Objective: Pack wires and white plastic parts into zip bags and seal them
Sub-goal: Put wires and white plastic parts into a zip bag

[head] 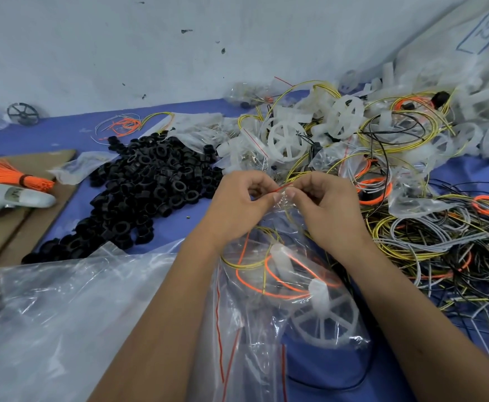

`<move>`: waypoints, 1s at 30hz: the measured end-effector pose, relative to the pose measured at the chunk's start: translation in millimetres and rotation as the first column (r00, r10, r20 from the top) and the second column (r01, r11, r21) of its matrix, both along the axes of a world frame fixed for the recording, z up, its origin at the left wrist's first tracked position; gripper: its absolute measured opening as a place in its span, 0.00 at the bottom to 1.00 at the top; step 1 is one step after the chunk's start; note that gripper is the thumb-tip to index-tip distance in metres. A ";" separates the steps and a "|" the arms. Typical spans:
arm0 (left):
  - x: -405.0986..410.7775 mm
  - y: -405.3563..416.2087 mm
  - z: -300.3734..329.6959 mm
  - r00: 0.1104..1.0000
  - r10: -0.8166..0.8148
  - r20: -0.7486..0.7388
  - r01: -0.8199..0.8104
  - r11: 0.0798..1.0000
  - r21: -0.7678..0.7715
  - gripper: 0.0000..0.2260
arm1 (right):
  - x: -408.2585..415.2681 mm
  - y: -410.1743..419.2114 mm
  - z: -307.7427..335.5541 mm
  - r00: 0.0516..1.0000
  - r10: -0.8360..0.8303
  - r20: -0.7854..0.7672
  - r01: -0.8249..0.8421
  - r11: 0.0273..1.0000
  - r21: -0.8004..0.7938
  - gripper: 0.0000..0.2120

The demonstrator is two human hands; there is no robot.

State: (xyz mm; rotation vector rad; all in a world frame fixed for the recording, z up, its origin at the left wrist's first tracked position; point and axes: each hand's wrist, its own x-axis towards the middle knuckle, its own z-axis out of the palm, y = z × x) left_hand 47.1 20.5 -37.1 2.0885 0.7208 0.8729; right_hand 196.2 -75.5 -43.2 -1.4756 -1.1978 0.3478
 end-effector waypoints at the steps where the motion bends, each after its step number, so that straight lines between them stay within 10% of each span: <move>1: -0.1 0.2 0.2 1.000 0.003 0.003 -0.003 1.000 -0.002 0.08 | 0.4 0.2 0.2 1.000 0.012 -0.007 -0.012 1.000 0.000 0.03; 30: -9.1 3.2 3.0 0.999 0.010 0.036 -0.007 0.997 -0.079 0.05 | 6.2 -3.1 0.1 0.976 0.037 -0.216 -0.037 0.999 0.002 0.05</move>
